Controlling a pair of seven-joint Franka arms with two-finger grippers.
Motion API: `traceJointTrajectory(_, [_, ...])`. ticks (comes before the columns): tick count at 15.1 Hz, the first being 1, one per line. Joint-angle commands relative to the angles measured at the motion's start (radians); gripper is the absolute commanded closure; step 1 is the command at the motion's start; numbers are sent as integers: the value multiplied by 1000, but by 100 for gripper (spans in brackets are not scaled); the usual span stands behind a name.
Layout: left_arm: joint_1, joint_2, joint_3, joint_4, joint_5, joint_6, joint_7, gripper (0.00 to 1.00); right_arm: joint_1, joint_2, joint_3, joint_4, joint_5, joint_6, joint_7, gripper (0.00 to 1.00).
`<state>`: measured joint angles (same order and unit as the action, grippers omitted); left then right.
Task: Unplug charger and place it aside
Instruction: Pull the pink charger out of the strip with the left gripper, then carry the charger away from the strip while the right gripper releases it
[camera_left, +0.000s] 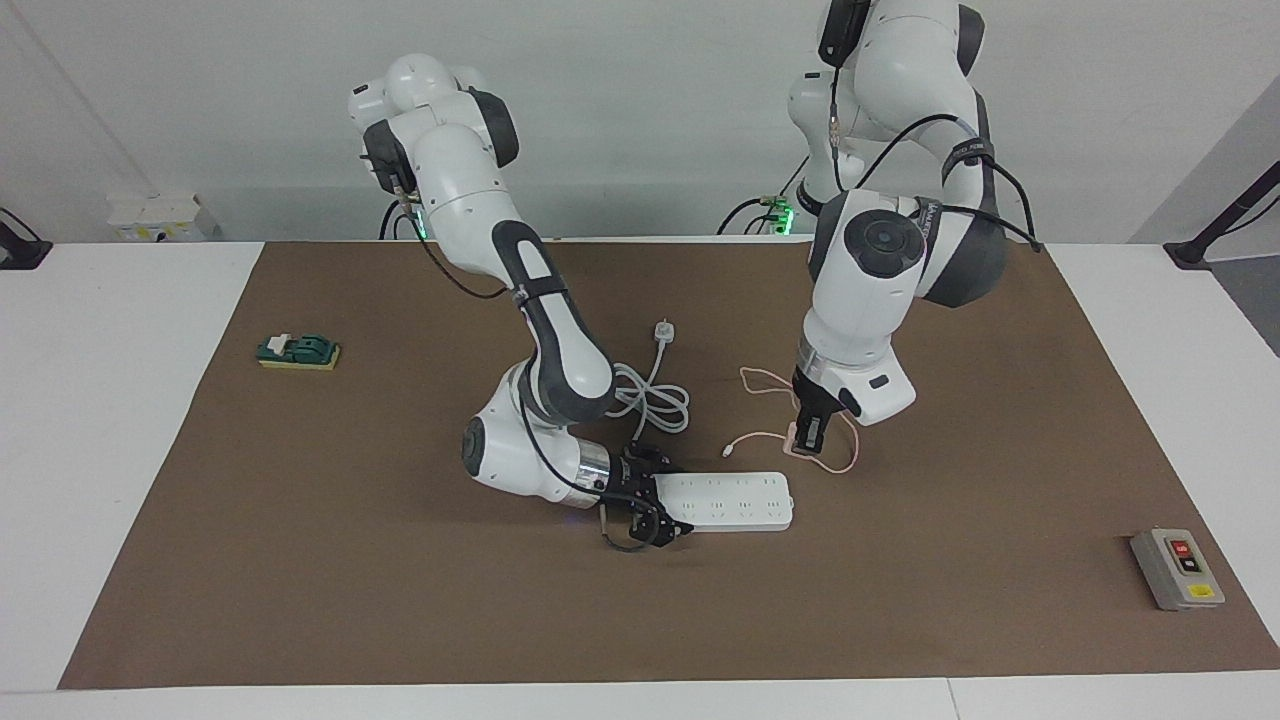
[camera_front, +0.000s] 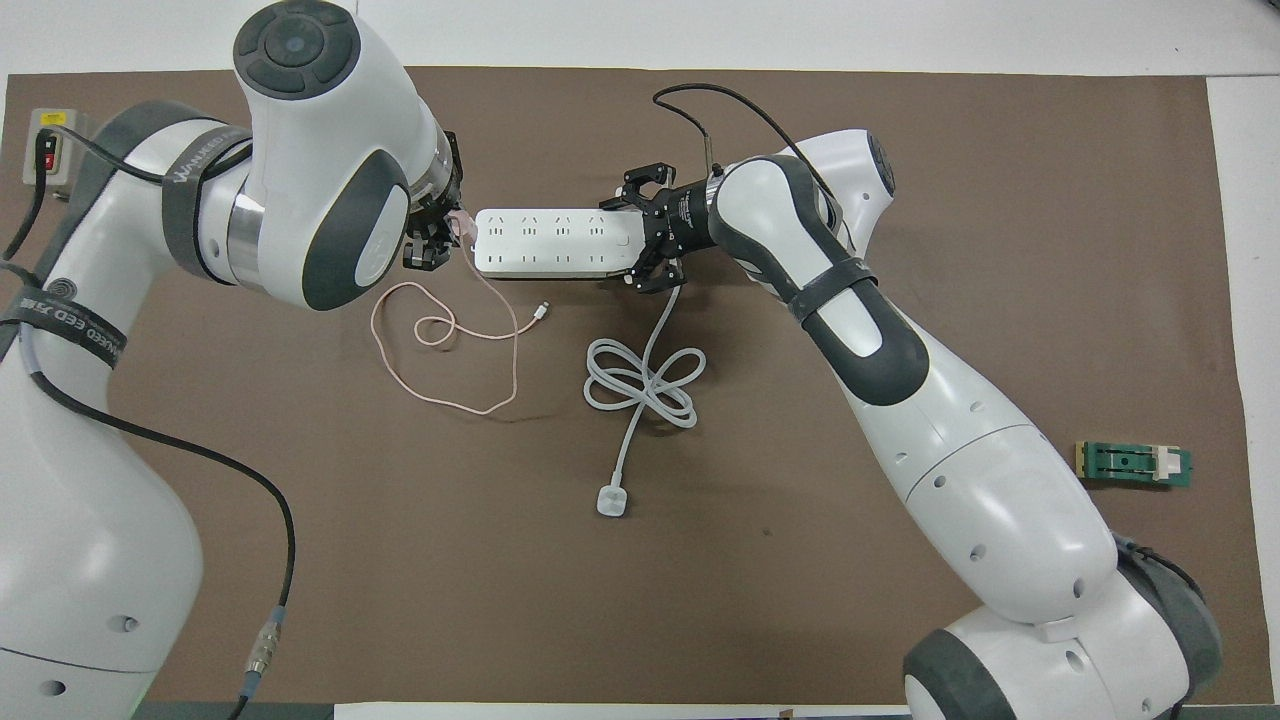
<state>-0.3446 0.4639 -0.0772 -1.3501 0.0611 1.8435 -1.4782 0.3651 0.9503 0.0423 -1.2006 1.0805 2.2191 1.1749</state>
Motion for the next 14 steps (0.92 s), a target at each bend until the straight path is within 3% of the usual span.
traceJointTrajectory(1, [1,-40,0,-6,3,-78,203,100,6,2,4,-10,12,2,-14,0])
traceJointTrajectory(4, [-10,-94,-1,-61,8,-81,370,100,0,-1,2,-8,7,-6,-8,0])
traceJointTrajectory(10, [42,-330,-6,-323,-6,-37,709,100,-29,-39,-9,-13,4,-65,5,0])
traceJointTrajectory(14, [146,-540,-4,-620,-76,130,988,100,-49,-97,-45,-43,-5,-134,9,0])
